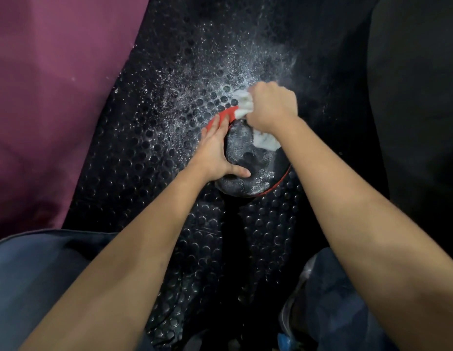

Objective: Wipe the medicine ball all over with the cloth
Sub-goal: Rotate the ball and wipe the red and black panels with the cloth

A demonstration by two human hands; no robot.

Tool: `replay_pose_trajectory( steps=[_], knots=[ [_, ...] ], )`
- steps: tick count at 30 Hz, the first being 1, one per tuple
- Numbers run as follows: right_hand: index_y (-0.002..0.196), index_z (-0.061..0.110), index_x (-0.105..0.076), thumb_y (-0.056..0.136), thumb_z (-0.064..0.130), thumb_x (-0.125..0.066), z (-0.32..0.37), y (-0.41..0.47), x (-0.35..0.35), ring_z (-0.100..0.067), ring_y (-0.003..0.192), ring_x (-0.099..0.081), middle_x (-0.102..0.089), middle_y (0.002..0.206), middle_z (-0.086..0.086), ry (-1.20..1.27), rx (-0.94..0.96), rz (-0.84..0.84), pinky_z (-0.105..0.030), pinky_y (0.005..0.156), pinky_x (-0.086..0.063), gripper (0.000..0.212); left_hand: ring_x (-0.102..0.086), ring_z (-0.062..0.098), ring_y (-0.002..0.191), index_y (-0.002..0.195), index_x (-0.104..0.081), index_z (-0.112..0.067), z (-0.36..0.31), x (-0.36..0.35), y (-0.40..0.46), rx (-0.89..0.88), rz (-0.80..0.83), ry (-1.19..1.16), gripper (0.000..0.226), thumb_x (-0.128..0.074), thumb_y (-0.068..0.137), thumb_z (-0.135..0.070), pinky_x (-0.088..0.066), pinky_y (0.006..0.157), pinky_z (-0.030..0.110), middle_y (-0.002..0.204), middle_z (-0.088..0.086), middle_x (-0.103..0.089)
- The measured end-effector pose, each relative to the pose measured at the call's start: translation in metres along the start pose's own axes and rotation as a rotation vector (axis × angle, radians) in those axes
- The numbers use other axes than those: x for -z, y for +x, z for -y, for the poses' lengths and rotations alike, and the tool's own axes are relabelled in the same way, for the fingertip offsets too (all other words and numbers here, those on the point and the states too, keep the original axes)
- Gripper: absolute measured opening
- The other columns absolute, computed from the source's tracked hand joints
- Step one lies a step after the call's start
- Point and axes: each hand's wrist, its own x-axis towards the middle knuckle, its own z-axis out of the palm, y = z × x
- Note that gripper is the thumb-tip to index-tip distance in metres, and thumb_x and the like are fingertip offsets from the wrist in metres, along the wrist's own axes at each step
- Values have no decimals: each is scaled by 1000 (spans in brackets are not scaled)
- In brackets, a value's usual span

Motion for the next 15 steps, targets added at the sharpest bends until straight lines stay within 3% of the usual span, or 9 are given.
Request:
replay_pose_trajectory(
  steps=[3,7,11,15],
  knots=[
    [99,14,-54,83,9,-55,9,0,-2,-28,88,-58,-56,91,-6,-41,90,6,-32,69,-39,16,9,28,149,156,3,-23,4,0,0,-4,-9,-2,142,-92,52,-40,-6,121,48,163,-1,10],
    [97,12,-53,83,10,-56,-6,4,2,-26,79,-53,-52,90,-6,-19,-12,-12,-33,68,-39,14,7,28,149,155,4,-22,-2,1,2,-16,6,36,142,-91,52,-41,-8,121,49,163,-2,10],
    [108,12,-56,82,8,-56,6,-2,-6,-31,94,-61,-60,99,-9,-27,57,-22,-33,70,-40,26,2,30,150,156,-2,-18,-2,6,9,-5,22,55,144,-94,47,-40,-11,121,47,163,2,7],
    [108,10,-57,84,12,-57,-9,3,-1,-32,97,-61,-61,104,-10,22,-42,-37,-33,71,-39,25,4,29,150,156,4,-20,-2,9,12,-17,46,82,146,-92,48,-43,-10,121,48,163,1,9]
  ],
)
